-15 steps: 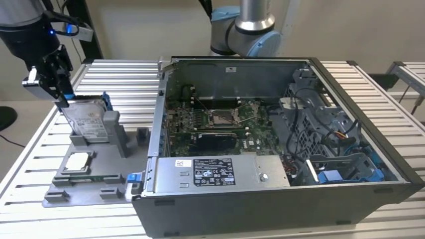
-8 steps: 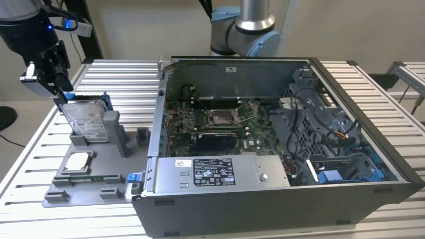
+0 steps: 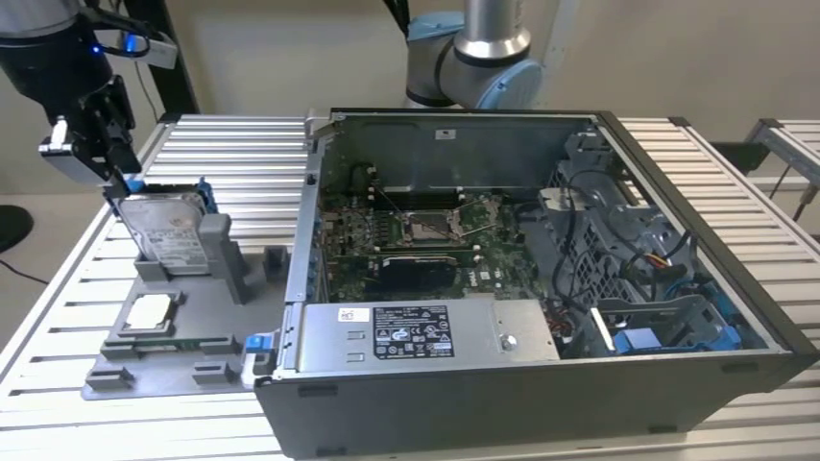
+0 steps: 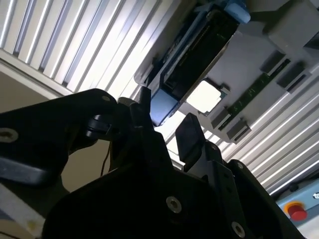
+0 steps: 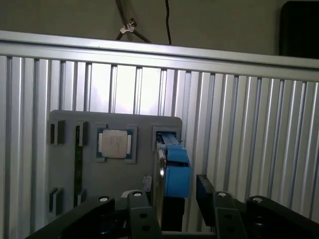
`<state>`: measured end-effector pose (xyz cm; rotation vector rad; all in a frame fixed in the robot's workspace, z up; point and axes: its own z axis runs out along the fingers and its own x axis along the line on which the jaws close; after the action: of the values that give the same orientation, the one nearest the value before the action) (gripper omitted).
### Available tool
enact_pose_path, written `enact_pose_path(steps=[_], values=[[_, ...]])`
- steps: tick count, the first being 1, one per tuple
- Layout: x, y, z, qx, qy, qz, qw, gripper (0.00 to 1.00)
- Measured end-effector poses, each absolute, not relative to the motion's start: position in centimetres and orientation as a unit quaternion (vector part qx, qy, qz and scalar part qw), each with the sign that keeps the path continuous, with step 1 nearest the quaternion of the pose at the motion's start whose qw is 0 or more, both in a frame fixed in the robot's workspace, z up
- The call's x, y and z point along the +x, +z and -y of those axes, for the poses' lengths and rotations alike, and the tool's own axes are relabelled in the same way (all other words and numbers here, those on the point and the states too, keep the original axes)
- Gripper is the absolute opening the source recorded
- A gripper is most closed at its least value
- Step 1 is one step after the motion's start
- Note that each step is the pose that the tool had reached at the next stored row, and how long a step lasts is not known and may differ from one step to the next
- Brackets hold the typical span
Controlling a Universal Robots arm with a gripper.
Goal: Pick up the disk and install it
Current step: 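Pick up the disk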
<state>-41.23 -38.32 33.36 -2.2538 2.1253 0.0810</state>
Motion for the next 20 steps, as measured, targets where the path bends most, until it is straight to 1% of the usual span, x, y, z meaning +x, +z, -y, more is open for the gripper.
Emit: enact_pose_path(steps=[20], values=[[-41.2,29.8,38.3,-0.711,0.026,-0.702,0.022,1.00]])
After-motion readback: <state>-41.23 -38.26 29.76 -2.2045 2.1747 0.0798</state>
